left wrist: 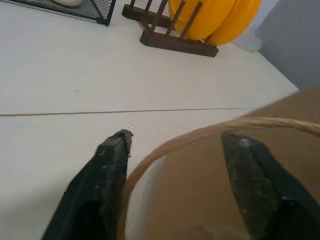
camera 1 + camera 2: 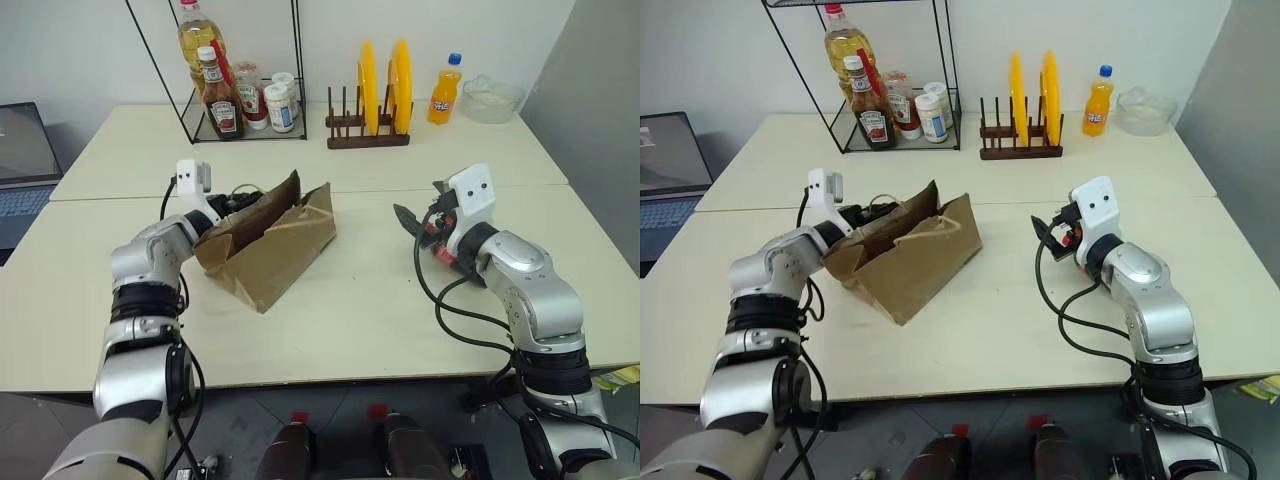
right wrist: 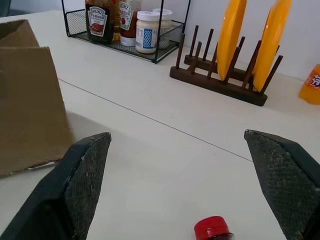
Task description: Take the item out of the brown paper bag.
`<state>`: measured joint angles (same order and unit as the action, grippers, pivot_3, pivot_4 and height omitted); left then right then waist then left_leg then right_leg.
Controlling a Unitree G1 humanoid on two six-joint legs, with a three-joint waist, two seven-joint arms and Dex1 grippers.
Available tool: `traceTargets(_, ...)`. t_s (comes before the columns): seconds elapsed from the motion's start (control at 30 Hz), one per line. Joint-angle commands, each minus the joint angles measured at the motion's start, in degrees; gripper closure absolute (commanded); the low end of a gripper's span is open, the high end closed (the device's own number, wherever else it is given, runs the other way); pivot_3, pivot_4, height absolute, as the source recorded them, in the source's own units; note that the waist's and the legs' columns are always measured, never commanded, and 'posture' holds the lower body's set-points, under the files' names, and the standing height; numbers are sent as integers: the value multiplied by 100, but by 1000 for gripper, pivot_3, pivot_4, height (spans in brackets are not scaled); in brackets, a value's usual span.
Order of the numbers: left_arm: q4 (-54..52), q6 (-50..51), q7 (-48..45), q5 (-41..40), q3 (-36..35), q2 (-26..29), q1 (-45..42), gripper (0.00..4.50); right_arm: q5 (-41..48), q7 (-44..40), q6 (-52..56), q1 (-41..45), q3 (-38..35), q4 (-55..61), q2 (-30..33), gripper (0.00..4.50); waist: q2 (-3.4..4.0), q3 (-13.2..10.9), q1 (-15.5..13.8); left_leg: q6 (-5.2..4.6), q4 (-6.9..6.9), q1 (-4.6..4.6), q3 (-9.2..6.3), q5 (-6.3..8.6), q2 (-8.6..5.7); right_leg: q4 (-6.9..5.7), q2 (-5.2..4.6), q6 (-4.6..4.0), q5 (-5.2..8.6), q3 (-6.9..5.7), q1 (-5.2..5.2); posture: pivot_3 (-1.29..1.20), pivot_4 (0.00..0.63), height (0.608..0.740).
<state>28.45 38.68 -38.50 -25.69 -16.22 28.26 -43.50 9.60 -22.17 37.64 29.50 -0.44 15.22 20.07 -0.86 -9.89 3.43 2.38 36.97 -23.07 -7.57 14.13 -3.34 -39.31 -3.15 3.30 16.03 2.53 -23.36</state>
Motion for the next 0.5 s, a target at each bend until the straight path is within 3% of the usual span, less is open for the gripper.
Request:
traceTargets(0.03,-1413,599,66,-363,-229,379,416,128,9,12,-195,11,-12,161,8,0,0,0,3,0,0,0,0,0,2,-1,0,0,0,0,-1,0,150,740)
traceTargets(0.23,-2810,1421,332,-783,-606,861,1104,21,21,-32,-312,7,73,75,-34,0,0,0,-20,-1,0,3,1,1,2,-5,0,0,0,1,0,0,150,740)
traceTargets(0.5,-3528,1774,612,-1088,-921,1012,1468,21,-2,-91,-668,232,256,-364,-175,0,-2,1,-39,-1,0,9,2,1,3,0,0,0,0,-1,11,0,150,740)
